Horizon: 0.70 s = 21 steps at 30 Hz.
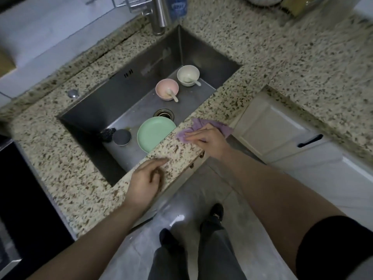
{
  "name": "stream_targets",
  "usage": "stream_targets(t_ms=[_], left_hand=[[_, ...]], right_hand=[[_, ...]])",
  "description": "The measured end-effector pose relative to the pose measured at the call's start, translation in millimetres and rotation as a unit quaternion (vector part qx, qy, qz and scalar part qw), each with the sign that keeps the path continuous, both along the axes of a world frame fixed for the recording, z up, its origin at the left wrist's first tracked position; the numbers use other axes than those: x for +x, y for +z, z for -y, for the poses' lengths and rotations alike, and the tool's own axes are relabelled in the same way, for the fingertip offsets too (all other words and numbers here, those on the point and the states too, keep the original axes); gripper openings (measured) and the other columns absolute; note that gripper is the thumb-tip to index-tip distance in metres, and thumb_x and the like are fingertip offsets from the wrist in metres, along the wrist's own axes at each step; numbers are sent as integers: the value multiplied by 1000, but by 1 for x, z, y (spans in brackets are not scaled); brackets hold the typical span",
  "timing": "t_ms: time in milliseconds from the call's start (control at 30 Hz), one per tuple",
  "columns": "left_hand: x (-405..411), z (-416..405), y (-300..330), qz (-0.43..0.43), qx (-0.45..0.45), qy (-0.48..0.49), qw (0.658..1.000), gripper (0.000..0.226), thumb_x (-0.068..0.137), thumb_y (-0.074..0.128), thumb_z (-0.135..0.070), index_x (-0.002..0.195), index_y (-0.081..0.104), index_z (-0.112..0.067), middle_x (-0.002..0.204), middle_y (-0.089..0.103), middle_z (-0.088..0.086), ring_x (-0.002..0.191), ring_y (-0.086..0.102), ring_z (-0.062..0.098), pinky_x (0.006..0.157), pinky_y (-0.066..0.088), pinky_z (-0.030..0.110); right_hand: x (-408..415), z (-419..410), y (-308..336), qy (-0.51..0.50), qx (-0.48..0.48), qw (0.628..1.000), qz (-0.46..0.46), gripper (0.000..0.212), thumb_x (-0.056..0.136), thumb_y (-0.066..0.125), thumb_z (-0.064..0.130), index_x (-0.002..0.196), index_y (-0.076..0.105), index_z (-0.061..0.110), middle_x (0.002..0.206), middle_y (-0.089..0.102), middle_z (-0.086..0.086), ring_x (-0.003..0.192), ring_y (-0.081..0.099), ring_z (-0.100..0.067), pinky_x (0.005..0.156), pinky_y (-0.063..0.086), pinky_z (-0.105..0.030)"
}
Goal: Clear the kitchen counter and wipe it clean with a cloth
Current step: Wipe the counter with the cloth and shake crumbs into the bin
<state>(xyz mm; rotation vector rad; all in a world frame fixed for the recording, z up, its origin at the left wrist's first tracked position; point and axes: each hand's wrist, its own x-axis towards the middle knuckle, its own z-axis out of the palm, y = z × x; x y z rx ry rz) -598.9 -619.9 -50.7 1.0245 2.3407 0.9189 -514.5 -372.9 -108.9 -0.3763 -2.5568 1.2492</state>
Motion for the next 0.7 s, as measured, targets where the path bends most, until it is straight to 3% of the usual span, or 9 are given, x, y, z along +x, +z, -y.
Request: stream_targets(t_ms=[33, 100, 233, 333, 400, 467, 533, 600, 700], left_hand=[[3, -7, 1, -2, 1, -4, 1000, 60, 79, 47, 20, 119, 70, -18, 127, 63, -9, 120, 56, 3, 107, 35, 13], [10, -25, 0, 2, 4, -9, 1000, 62, 80, 47, 19, 120, 69, -22, 127, 62, -15, 119, 53, -7, 103, 32, 4], [20, -65, -3, 24, 18, -23, 999, 58, 85, 49, 15, 123, 68, -25, 128, 60, -20, 124, 49, -8, 108, 35, 12], [27, -92, -4, 30, 33, -39, 998, 54, 86, 51, 14, 120, 69, -24, 127, 63, -16, 122, 52, -9, 105, 36, 10], [29, -111, -11, 31, 45, -46, 997, 50, 85, 54, 15, 116, 71, -20, 123, 64, -16, 119, 52, -13, 102, 35, 5], [31, -131, -15, 42, 44, -58, 996, 47, 86, 55, 14, 116, 72, -19, 124, 63, -17, 119, 52, -13, 102, 36, 6], [36, -151, -18, 63, 47, -52, 996, 45, 88, 56, 12, 117, 71, -18, 127, 63, -15, 119, 54, -12, 101, 38, 7], [42, -173, -15, 136, 58, -13, 989, 39, 88, 57, 11, 116, 71, -13, 126, 65, -9, 111, 60, -10, 93, 45, 8], [52, -210, 1, 314, 51, 88, 944, 32, 94, 60, -11, 125, 64, -18, 128, 65, -8, 103, 68, 7, 89, 57, 31]], right_hand=[[-1, -14, 0, -7, 10, 1000, 3, 25, 85, 68, -11, 105, 76, -1, 114, 72, -14, 112, 66, -13, 105, 48, -25], [-2, -44, 0, -32, 22, 999, 3, 24, 84, 68, -11, 105, 75, -2, 113, 72, -15, 112, 68, -23, 104, 47, -20], [-9, -98, 2, -72, -8, 997, -12, 23, 84, 65, -15, 104, 73, -9, 113, 70, -24, 111, 68, -31, 103, 51, -36], [-10, -140, 5, -79, -16, 996, 46, 22, 87, 63, -10, 106, 74, -5, 107, 73, -22, 108, 68, -32, 101, 50, -45], [-7, -171, 7, -92, -36, 993, 58, 21, 89, 62, -11, 106, 73, -8, 94, 76, -18, 97, 70, -29, 100, 49, -50], [-1, -195, 14, -151, -135, 979, 33, 22, 91, 52, -19, 106, 67, -16, 71, 74, -10, 91, 69, -30, 110, 40, -54], [8, -208, 24, -161, -233, 959, 27, 20, 93, 52, -14, 107, 66, -13, 89, 74, -14, 109, 63, -36, 117, 36, -36], [17, -209, 34, -161, -313, 936, -12, 22, 94, 59, -5, 113, 68, -10, 115, 69, -11, 117, 64, -22, 109, 43, -21], [41, -201, 58, -241, -490, 830, -113, 31, 99, 50, -2, 129, 56, -8, 133, 59, -22, 122, 58, -33, 111, 43, -48]])
